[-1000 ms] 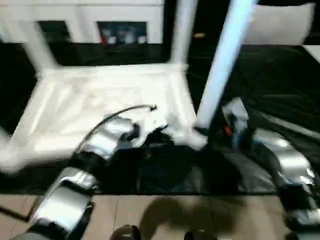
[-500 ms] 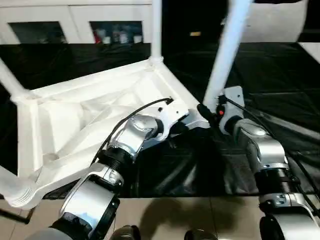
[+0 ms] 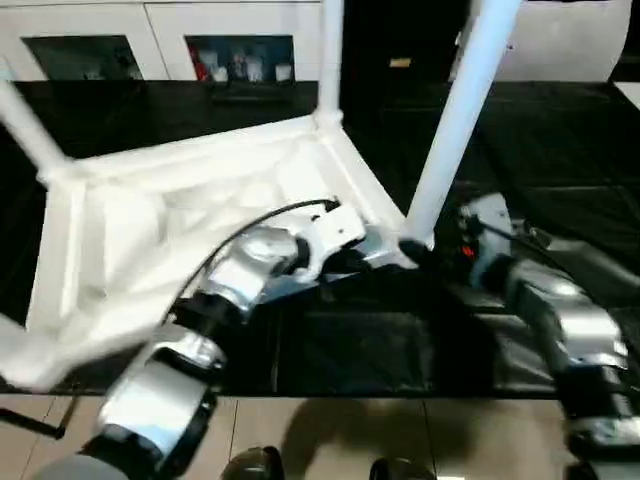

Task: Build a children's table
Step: Rotate leg to tighten

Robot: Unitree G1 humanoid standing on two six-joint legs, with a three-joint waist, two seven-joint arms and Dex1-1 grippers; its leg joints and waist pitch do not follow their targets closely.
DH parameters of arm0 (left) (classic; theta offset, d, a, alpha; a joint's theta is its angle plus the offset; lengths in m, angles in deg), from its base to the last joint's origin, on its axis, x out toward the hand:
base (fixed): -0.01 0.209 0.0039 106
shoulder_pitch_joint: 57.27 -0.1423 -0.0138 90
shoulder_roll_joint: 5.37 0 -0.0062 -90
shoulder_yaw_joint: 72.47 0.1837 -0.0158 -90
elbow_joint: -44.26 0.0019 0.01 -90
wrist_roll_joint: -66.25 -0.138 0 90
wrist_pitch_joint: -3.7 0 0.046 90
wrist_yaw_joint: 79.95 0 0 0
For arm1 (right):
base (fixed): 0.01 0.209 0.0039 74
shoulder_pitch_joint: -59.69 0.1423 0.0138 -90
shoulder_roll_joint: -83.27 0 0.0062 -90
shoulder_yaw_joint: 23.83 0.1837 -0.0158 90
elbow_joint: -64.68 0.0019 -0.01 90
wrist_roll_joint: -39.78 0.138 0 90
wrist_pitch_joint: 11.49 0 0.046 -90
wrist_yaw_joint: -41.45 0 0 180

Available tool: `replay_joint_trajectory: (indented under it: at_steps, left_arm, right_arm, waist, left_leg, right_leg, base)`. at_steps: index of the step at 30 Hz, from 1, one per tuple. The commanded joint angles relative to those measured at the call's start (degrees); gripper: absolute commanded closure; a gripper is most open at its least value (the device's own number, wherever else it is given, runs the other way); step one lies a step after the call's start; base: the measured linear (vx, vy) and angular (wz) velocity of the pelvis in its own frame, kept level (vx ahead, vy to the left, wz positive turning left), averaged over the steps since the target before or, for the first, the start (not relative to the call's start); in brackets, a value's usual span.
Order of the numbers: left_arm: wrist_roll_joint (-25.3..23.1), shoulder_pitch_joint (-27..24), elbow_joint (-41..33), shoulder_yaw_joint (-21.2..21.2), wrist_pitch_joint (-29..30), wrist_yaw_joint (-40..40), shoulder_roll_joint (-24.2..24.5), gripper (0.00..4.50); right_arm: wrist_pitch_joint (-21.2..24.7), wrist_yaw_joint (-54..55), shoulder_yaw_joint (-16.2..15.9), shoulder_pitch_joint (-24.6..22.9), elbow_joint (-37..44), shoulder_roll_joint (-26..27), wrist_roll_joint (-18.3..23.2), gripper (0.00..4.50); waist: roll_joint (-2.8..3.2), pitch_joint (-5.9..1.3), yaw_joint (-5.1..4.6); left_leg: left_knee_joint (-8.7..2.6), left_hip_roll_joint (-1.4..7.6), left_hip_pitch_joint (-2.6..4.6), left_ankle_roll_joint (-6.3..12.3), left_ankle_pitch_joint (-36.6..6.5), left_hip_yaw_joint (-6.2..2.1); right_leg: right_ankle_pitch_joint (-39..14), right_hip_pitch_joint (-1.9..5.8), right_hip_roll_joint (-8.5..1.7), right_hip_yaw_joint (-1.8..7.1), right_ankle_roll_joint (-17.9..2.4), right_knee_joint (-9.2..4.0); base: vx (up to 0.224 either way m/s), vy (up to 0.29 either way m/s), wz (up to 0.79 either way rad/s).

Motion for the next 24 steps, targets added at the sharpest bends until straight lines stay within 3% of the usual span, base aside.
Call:
replay_joint_trajectory:
  at_steps: [1, 3, 11, 17, 24]
  left_arm:
    - [-0.91, -1.15, 0.86, 2.21, -3.18, -4.29, 1.3, 4.5]
    - [-0.72, -1.39, 0.8, 2.59, -4.61, -6.02, 1.97, 4.5]
    - [2.79, -3.62, -2.96, 4.96, -10.51, -19.91, 5.26, 4.5]
    - [3.56, -4.67, -4.41, 6.29, -13.09, -25.25, 6.27, 4.5]
    - [3.9, -5.13, -5.46, 6.73, -13.5, -27.15, 6.76, 4.5]
  right_arm:
    - [-1.5, -5.81, -1.1, -0.58, 3.12, -2.28, 1.41, 0.12]
    - [-1.63, -8.24, -1.59, -1.12, 4.04, -3.57, 1.83, 0.02]
    - [-6.82, -23.4, -4.57, -1.21, 2.85, -9.37, 3.06, 0.02]
    - [-6.24, -31.69, -6.53, -0.56, 2.21, -11.06, 5.19, 0.56]
    - [-6.42, -35.09, -7.99, -0.71, 2.31, -10.92, 5.72, 1.19]
  waist:
    - [-0.71, -4.02, 0.46]
    - [-0.61, -4.03, 0.73]
    - [-0.63, -4.3, 1.89]
    - [-0.53, -4.28, 2.53]
    - [-0.62, -4.08, 2.58]
  left_leg:
    - [-2.96, 3.88, 1.21, 7.66, -7.54, -1.89]
    - [-2.87, 4.07, 1.14, 8.52, -6.45, -1.85]
    - [-2.58, 4.39, 1.32, 8.88, -6.63, -1.68]
    - [-2.63, 4.59, 1.43, 8.36, -7.82, -1.74]
    - [-2.83, 4.6, 1.41, 6.21, -10.18, -1.84]
  right_leg:
    - [-1.75, 3.15, -4.56, 2.32, -14.71, -3.91]
    - [0.98, 3.08, -4.59, 2.32, -15.11, -3.53]
    - [1.75, 2.86, -4.89, 2.15, -16.92, -3.15]
    - [-0.5, 2.73, -4.91, 2.16, -16.88, -3.15]
    - [-6.12, 2.58, -5.07, 2.28, -15.92, -3.57]
  base:
    - [0.0, 0.0, 0.0]
    - [0.0, 0.0, 0.0]
    - [0.0, 0.0, 0.0]
    - [0.0, 0.0, 0.0]
    - [0.0, 0.0, 0.0]
